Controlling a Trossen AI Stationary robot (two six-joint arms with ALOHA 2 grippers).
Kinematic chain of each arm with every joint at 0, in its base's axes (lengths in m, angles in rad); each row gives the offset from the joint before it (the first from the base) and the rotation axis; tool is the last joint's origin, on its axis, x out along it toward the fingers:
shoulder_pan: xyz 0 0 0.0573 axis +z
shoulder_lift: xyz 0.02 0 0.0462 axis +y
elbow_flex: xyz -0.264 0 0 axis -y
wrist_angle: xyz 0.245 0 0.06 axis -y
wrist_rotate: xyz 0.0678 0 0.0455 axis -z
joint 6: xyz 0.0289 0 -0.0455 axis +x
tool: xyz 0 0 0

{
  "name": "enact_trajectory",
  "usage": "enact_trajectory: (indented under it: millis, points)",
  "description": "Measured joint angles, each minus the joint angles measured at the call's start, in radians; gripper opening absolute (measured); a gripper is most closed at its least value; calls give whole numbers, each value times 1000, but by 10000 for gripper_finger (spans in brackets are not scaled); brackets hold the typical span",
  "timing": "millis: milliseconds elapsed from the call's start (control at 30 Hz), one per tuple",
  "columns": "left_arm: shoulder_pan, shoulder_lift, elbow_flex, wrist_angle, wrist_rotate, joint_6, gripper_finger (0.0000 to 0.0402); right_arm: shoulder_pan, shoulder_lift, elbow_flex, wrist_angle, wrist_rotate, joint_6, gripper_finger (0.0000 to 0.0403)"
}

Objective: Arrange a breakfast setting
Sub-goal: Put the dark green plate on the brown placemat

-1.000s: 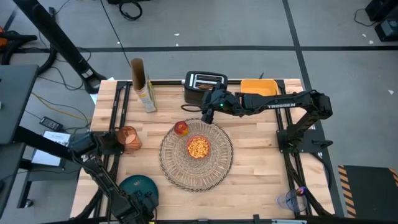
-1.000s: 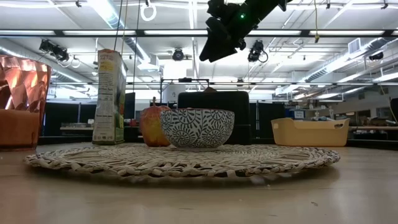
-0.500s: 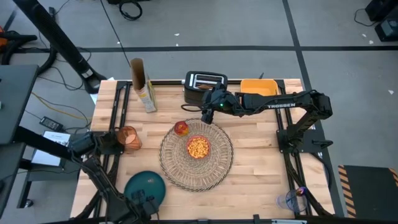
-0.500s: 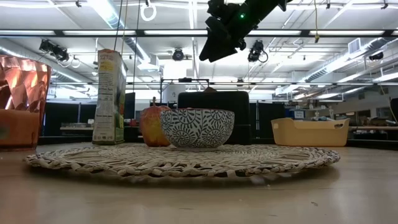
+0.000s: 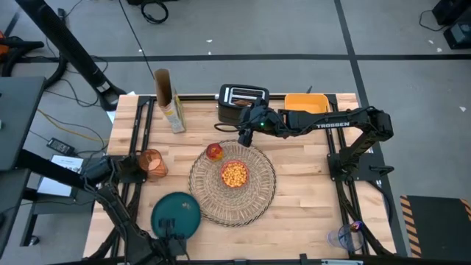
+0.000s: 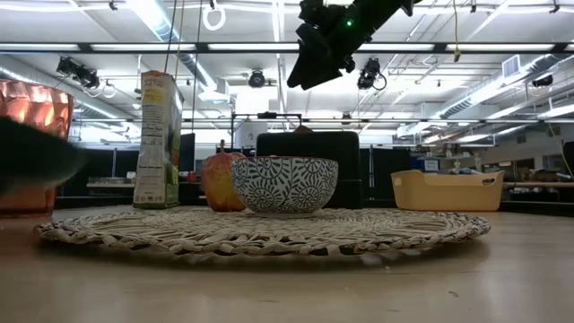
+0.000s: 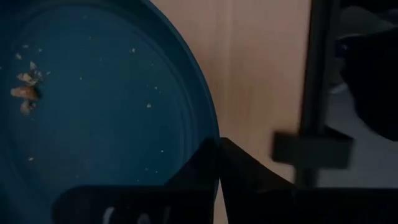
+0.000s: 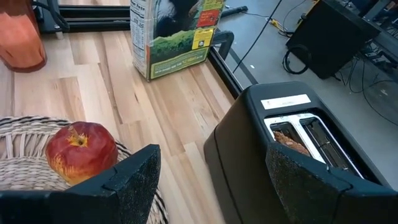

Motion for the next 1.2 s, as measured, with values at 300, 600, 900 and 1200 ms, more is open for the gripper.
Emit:
enact_trajectory:
  millis: [300,600,900,1200]
  points:
    - [93,3,0,6,-89,237,13,0,0,0,6,-2,-14,295]
    - [223,6,-9,87,-57,447,14,8,0,0,6,-99,-59,295]
    - [262,6,-49,142,5,482,15,25,0,0,1,-99,-59,295]
    - [262,6,-49,204,4,539,19,25,0,0,-12,-97,-35,295]
